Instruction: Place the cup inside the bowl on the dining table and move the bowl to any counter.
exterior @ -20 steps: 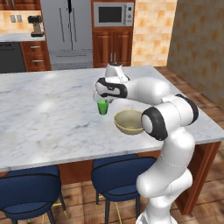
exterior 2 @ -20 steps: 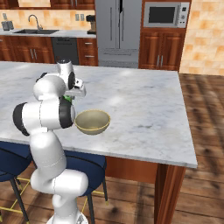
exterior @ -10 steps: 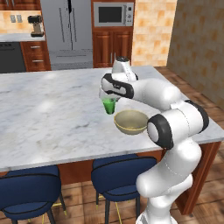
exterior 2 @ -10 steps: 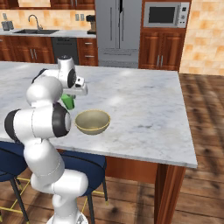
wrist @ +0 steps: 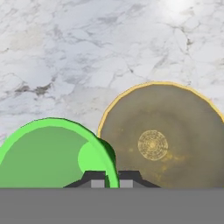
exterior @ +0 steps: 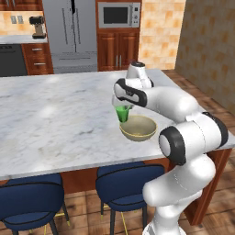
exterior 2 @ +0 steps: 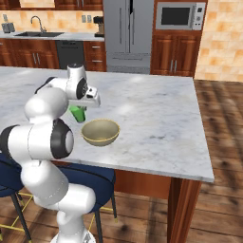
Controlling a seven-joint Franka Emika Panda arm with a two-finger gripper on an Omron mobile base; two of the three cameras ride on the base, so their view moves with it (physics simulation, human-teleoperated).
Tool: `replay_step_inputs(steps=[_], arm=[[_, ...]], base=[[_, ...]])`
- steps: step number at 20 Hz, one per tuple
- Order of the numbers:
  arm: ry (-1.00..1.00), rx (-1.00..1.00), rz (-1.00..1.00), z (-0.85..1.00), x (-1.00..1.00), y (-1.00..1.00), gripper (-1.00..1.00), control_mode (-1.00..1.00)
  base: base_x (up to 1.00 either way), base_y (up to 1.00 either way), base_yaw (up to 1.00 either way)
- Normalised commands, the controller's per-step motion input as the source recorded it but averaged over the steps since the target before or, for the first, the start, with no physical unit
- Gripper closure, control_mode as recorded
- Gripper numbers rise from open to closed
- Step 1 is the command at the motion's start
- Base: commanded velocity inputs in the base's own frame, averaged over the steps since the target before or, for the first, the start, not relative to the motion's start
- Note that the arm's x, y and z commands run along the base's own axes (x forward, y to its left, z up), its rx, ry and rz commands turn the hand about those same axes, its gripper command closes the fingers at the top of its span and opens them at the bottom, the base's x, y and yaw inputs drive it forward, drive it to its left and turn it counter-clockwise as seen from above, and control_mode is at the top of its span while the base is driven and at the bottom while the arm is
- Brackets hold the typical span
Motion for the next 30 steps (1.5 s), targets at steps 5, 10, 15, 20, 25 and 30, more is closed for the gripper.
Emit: replay_step_inputs(steps=[5, 10, 15, 20, 25, 30], arm=[[0.02, 0.0, -0.08, 0.0, 0.0, -0.52, 1.0, -1.0], [0.02, 0.0, -0.08, -0.01, 0.0, -0.53, 1.0, -1.0], [0.0, 0.02, -0.06, -0.07, -0.05, -0.35, 1.0, -1.0], [0.0, 0.05, -0.02, -0.27, 0.0, -0.14, 1.0, -1.0], [0.0, 0.05, -0.01, -0.22, 0.0, -0.07, 1.0, -1.0], [0.0, 0.02, -0.01, -0.22, 0.0, -0.02, 1.0, -1.0]], base=[[0.0, 0.0, 0.0], [0.0, 0.0, 0.0], [0.0, 0.0, 0.0], [0.0, 0.0, 0.0], [0.0, 0.0, 0.0], [0.0, 0.0, 0.0]])
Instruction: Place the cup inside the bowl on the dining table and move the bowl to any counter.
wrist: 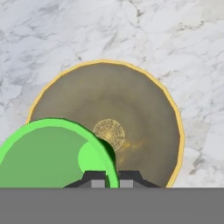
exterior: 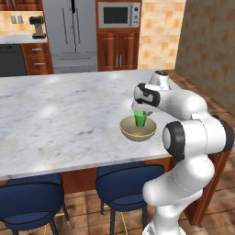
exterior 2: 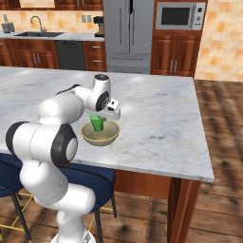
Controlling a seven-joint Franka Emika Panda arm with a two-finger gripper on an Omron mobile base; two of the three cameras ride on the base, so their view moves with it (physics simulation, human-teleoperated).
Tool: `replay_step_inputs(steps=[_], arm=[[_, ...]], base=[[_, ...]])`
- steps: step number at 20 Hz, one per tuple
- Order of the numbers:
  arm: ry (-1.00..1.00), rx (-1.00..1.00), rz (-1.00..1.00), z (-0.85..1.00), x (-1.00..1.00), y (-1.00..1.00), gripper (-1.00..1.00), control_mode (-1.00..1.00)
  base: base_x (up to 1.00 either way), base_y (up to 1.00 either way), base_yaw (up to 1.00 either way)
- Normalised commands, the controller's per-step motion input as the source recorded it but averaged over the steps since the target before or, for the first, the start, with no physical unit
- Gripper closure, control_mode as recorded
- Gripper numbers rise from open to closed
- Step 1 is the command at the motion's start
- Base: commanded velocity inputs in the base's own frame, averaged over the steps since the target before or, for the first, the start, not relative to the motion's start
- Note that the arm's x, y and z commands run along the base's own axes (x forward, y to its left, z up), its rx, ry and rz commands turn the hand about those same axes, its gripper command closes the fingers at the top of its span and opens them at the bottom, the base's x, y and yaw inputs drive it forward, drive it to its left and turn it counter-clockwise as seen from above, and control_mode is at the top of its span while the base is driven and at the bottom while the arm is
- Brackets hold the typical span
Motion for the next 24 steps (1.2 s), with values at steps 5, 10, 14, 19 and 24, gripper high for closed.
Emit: replay_step_inputs(steps=[5, 10, 14, 19, 24], arm=[[0.0, 0.0, 0.0, -0.27, 0.0, 0.0, 1.0, -1.0], [0.0, 0.0, 0.0, -0.15, 0.03, 0.0, 1.0, -1.0], [0.0, 0.0, 0.0, -0.15, 0.09, 0.0, 1.0, -1.0], [0.0, 0.0, 0.0, -0.19, 0.19, 0.0, 1.0, -1.0], [0.0, 0.0, 0.0, -0.2, 0.21, 0.0, 1.0, -1.0]], base=[[0.0, 0.0, 0.0], [0.0, 0.0, 0.0], [0.0, 0.0, 0.0], [0.0, 0.0, 0.0], [0.0, 0.0, 0.0]])
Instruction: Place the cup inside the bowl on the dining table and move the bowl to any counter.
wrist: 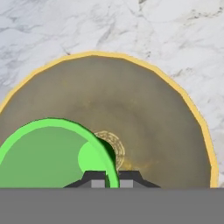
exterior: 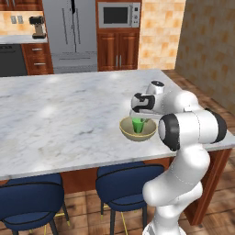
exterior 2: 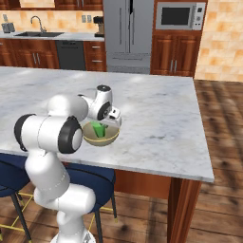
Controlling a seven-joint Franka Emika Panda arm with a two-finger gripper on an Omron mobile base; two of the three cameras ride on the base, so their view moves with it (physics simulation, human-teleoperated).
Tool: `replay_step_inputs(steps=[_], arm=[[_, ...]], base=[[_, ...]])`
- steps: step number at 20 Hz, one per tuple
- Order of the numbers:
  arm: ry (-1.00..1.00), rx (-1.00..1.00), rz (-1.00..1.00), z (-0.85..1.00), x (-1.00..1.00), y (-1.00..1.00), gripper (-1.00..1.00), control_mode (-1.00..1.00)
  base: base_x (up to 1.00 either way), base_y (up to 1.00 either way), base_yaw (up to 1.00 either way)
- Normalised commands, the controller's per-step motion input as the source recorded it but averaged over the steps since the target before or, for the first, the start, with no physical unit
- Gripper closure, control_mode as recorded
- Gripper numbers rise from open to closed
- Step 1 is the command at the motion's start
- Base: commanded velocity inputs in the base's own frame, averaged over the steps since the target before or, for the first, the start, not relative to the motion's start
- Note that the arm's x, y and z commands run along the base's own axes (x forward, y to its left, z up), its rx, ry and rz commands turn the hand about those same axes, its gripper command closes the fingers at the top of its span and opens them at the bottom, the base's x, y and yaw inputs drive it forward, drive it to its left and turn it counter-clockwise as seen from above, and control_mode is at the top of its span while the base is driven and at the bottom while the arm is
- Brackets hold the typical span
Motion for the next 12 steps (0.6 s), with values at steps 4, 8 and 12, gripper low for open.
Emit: replay_step_inputs(steps=[4, 8, 12], arm=[[0.0, 0.0, 0.0, -0.18, 0.14, 0.0, 1.0, -1.0], [0.0, 0.0, 0.0, -0.21, 0.11, 0.0, 1.0, -1.0], [0.0, 0.0, 0.0, -0.21, 0.12, 0.0, 1.0, -1.0]], base=[[0.0, 0.0, 0.0], [0.0, 0.0, 0.0], [0.0, 0.0, 0.0]])
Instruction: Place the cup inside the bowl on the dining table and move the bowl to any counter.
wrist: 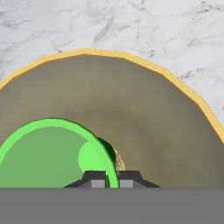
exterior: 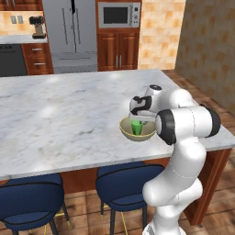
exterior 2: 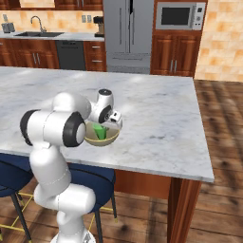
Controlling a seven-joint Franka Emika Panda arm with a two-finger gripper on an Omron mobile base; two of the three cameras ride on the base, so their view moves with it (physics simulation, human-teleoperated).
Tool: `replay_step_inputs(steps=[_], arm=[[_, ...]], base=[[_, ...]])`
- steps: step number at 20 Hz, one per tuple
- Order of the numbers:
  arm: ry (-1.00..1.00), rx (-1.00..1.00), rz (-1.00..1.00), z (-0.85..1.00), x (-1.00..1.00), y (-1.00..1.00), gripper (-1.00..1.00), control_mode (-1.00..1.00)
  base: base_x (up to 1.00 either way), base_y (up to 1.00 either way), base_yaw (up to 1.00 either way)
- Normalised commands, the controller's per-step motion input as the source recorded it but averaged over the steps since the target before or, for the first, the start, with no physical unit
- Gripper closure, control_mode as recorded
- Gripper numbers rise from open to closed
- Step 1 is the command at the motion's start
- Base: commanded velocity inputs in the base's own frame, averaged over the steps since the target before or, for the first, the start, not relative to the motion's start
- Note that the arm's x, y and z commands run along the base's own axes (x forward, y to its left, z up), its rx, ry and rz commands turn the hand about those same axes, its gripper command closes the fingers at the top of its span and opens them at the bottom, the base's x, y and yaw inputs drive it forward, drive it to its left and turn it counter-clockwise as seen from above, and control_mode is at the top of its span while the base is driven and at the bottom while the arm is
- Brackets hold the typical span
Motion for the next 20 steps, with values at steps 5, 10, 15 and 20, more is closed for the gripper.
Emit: replay_step_inputs(steps=[5, 10, 15, 20], arm=[[0.0, 0.0, 0.0, -0.15, 0.17, 0.0, 1.0, -1.0], [0.0, 0.0, 0.0, -0.03, 0.05, 0.0, 1.0, -1.0], [0.0, 0.0, 0.0, 0.0, 0.0, 0.0, -1.0, -1.0], [0.0, 0.0, 0.0, 0.0, 0.0, 0.0, -1.0, -1.0]], base=[[0.0, 0.0, 0.0], [0.0, 0.0, 0.0], [0.0, 0.0, 0.0], [0.0, 0.0, 0.0]])
